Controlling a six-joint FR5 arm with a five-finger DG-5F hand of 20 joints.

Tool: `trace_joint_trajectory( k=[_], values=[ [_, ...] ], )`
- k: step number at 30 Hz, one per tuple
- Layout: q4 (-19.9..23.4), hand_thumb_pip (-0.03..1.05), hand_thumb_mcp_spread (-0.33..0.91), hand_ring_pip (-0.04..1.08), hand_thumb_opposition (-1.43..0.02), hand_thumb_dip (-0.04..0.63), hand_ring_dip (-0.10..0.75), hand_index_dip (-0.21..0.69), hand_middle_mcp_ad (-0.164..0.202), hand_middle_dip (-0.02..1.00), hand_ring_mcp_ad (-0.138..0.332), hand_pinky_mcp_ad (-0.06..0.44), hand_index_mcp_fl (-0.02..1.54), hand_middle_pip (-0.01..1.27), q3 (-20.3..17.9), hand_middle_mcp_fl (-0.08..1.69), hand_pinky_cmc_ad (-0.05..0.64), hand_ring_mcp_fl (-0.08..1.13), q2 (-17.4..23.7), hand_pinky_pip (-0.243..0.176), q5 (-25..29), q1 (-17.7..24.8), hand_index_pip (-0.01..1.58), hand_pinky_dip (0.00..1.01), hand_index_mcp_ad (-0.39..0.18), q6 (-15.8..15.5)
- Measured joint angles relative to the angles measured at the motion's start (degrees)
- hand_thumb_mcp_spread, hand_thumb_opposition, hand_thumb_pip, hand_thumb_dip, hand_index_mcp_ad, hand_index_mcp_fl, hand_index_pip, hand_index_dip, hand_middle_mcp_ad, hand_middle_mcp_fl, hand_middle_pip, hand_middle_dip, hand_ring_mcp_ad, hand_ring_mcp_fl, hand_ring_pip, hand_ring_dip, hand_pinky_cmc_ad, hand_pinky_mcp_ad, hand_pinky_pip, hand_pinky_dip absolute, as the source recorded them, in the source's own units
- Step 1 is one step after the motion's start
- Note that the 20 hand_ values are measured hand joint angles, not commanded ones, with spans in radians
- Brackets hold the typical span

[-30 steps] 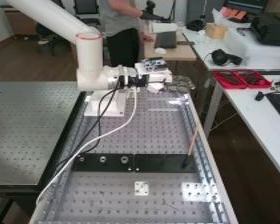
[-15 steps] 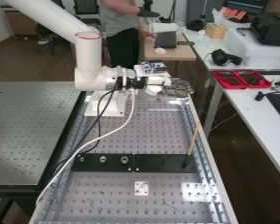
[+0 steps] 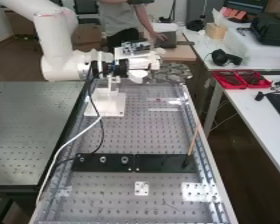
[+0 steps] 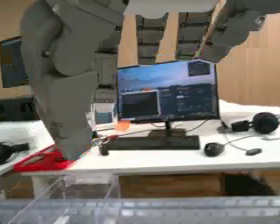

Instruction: Grab the pcb board and place it in the clear container

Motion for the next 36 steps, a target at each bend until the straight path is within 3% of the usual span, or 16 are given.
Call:
trace_joint_trajectory(
  k=[9, 27, 36],
  values=[
    [-3.4, 0.38, 0.56, 0.09, -0.82, 0.204, -0.005, 0.215, 0.009, 0.11, 0.147, 0.129, 0.3, 0.14, -3.7, 0.0, 0.265, 0.0, 8.5, -0.077, 3.8, -4.7, 0.67, 0.18, -0.227, -2.0],
    [-8.1, 0.37, 0.54, 0.09, -0.8, 0.204, -0.005, 0.223, 0.012, 0.11, 0.147, 0.129, 0.34, 0.14, -4.2, 0.0, 0.265, 0.0, 16.3, -0.077, 7.2, -8.1, 0.62, 0.18, -0.227, -3.9],
    [-8.5, 0.37, 0.52, 0.09, -0.77, 0.204, -0.005, 0.269, 0.01, 0.11, 0.147, 0.129, 0.34, 0.14, -5.1, 0.0, 0.265, 0.0, 17.9, -0.077, 7.3, -7.8, 0.47, 0.18, -0.201, -3.7]
  ],
)
